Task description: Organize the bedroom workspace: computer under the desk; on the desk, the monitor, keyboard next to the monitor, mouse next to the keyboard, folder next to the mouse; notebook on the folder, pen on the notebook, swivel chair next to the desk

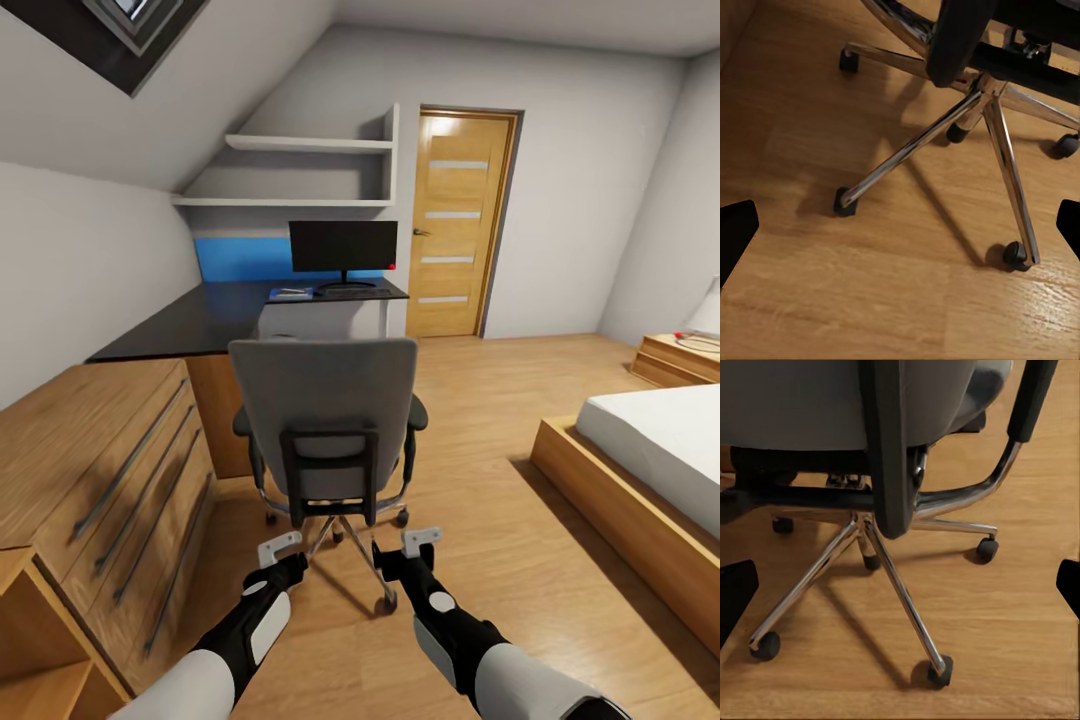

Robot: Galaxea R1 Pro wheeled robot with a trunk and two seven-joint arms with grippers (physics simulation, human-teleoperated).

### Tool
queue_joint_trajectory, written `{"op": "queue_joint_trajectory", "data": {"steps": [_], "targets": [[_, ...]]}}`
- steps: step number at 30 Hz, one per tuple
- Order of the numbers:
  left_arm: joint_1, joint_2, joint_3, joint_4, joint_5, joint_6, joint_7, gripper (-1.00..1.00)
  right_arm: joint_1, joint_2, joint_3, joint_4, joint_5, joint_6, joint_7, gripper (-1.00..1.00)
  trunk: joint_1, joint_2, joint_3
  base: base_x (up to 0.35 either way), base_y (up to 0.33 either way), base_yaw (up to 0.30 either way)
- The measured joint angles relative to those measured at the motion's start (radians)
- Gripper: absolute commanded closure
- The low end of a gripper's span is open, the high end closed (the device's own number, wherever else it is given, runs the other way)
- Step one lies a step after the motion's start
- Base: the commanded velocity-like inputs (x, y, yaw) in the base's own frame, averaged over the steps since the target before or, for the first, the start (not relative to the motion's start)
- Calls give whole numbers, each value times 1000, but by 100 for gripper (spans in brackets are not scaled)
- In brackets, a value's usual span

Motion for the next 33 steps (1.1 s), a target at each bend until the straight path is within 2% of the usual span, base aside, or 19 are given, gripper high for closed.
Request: {"op": "queue_joint_trajectory", "data": {"steps": [3,12,22,33], "targets": [[0,1,0,0,-1,-6,2,-100,0,0,-2,10,0,59,-2,-100,0,0,0,67,0,0],[0,2,-1,1,-2,-12,0,-100,0,0,-2,14,2,96,-2,-100,0,0,0,222,0,0],[0,3,0,3,-2,-13,-2,-100,0,0,-2,12,2,114,-2,-100,0,0,0,205,71,0],[0,6,-1,4,-2,-13,-3,-100,0,0,-1,12,2,114,-1,-100,0,0,0,41,35,0]]}}
